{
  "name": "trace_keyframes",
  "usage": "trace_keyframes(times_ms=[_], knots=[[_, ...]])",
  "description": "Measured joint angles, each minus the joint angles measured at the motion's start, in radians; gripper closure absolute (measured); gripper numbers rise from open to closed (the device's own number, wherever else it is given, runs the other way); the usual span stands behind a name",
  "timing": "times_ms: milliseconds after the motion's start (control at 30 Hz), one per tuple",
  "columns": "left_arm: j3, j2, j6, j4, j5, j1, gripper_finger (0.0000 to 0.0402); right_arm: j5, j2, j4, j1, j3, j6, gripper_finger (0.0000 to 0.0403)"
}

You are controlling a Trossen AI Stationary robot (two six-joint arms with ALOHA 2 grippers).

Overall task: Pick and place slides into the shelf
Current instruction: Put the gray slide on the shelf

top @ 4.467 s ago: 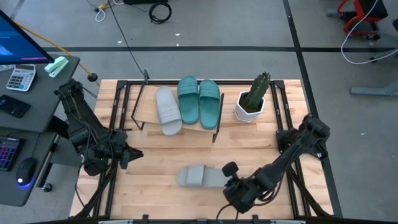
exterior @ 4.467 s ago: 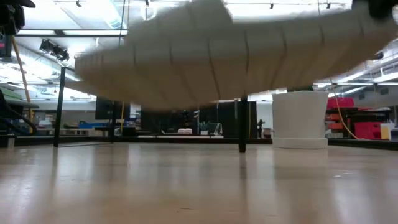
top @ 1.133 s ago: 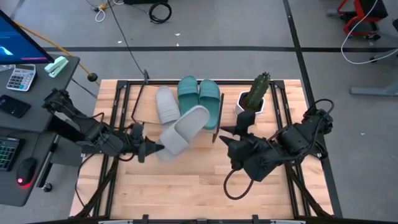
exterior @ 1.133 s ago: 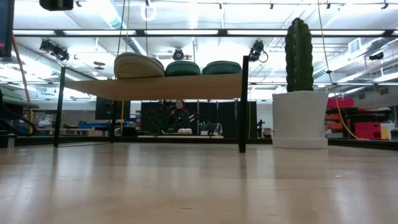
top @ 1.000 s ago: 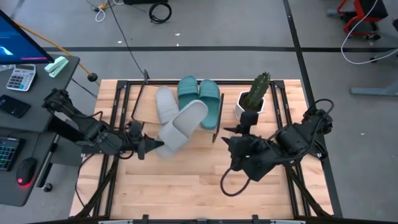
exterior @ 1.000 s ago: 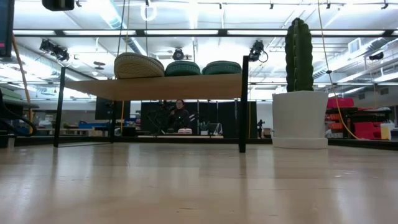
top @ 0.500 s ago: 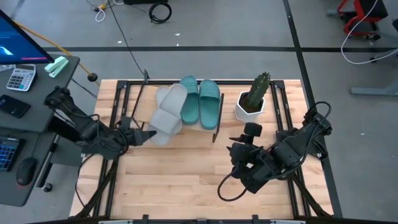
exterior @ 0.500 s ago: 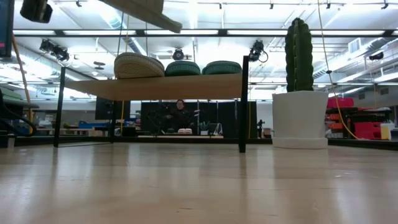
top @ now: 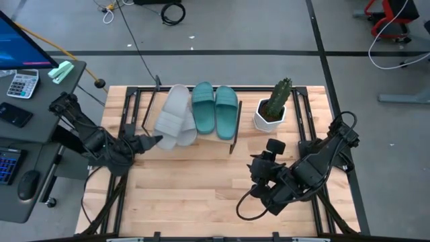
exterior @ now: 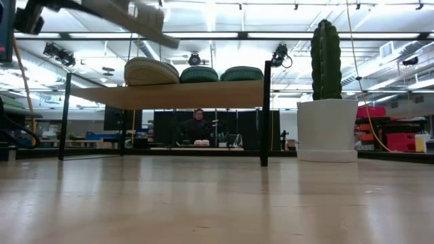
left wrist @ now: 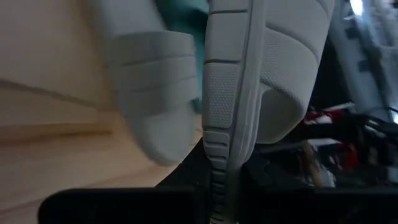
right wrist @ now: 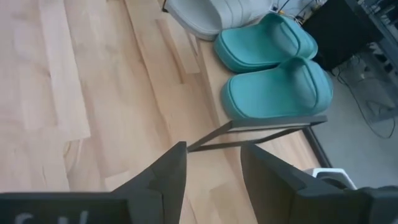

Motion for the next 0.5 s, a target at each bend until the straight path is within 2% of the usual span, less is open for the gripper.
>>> trace_keyframes(times_ms=[200,333,500], knots=[[0.0,0.002,-0.26,-0.267,0.014,0.003,0.0363,0.001,0.0,0.0,0.003,-0.015,0.047,0.0245],[0.024,0.009,-0.274,-0.389,0.061,0.046,0.0363,0.001,0.0,0.001,0.003,-0.021,0.074,0.0245],[0.144,0.066,-0.281,-0.619,0.091,0.093,0.0363,0.001,0.0,0.012,0.003,-0.022,0.086,0.0245]])
